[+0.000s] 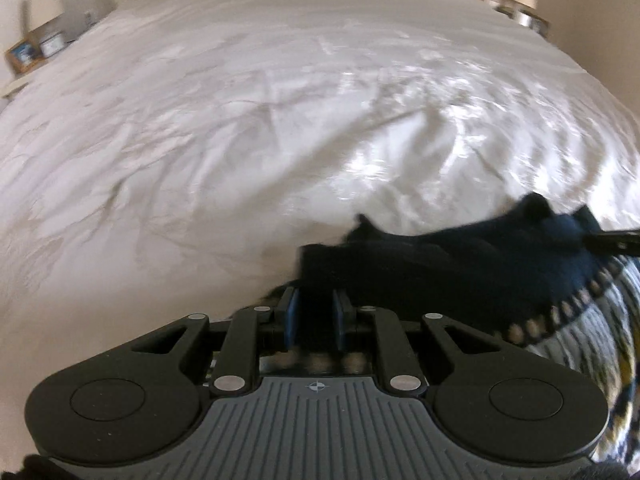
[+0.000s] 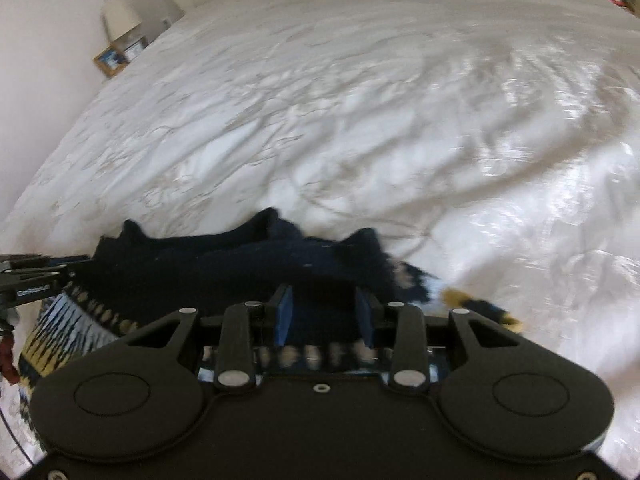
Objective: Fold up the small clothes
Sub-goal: 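Open both grippers and release the folded hem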
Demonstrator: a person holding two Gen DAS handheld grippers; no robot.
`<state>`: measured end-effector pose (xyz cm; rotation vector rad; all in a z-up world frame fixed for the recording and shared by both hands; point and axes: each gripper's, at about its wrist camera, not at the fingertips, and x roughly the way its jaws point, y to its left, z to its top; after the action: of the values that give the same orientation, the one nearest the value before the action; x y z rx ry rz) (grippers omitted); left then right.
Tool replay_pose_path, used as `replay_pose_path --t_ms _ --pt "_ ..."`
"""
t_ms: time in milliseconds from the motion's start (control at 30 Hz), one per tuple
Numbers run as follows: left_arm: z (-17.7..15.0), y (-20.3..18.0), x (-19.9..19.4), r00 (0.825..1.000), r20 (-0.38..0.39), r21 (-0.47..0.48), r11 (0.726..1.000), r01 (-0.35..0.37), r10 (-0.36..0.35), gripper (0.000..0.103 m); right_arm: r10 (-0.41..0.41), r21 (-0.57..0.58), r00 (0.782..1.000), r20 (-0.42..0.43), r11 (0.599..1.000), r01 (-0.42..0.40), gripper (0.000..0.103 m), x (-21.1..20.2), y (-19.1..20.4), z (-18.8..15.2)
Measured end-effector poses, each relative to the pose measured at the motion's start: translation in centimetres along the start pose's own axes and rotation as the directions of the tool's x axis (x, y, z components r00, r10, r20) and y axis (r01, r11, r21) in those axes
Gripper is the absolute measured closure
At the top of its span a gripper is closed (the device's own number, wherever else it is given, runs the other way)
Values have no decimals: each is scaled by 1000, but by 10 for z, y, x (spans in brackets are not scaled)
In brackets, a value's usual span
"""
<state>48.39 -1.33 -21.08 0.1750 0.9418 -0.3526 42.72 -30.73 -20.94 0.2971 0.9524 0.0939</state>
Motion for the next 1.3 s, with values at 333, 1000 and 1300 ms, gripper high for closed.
replay_pose_path --t_ms 333,1000,1300 --pt "-27 21 -52 999 37 -143 990 -11 16 66 -72 120 994 78 991 63 36 -53 -31 -30" --pt "-79 49 -28 991 -48 -341 934 102 -126 18 62 239 997 -45 970 -49 15 -23 -58 -66" --pt "-60 43 -5 984 -107 -345 933 99 -144 16 106 306 993 -54 948 -85 36 -8 -64 -59"
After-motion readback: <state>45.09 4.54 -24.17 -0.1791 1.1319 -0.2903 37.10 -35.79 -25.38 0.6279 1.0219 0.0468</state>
